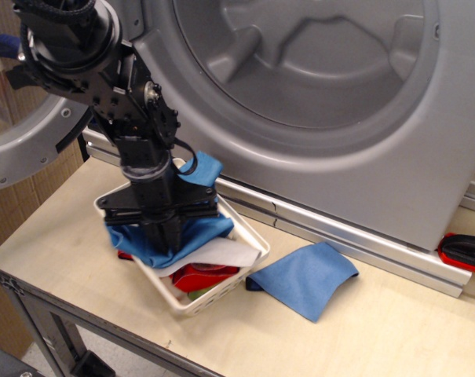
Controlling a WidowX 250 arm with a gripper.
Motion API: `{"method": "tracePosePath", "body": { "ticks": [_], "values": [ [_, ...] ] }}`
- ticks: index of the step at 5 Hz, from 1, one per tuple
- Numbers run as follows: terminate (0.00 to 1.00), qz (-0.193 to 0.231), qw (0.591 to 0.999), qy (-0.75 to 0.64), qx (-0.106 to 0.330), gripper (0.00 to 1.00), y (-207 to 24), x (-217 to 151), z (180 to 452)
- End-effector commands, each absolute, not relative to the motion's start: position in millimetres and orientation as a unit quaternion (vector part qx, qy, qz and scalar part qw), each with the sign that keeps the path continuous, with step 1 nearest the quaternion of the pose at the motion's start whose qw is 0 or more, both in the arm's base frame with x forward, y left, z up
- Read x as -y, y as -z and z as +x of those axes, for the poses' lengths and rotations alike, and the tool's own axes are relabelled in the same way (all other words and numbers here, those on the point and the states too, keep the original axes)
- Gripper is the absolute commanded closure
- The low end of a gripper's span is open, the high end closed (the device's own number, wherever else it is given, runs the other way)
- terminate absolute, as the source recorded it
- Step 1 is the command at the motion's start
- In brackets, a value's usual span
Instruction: Take clothes out of laundry machine
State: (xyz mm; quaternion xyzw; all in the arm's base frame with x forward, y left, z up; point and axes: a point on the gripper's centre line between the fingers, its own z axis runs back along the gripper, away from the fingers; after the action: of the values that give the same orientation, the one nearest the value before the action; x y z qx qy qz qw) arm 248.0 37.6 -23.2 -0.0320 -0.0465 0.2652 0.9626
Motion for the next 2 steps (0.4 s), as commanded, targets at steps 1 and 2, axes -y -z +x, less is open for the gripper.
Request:
{"method": "tracePosePath", "body": {
  "ticks": [1,2],
  "values": [
    [0.00,-0.038,0.957,-0.275,0.087,0.00,-42,-32,258],
    [0.00,-0.030,0.956,-0.274,0.105,0.00,-68,-32,260]
  ]
}}
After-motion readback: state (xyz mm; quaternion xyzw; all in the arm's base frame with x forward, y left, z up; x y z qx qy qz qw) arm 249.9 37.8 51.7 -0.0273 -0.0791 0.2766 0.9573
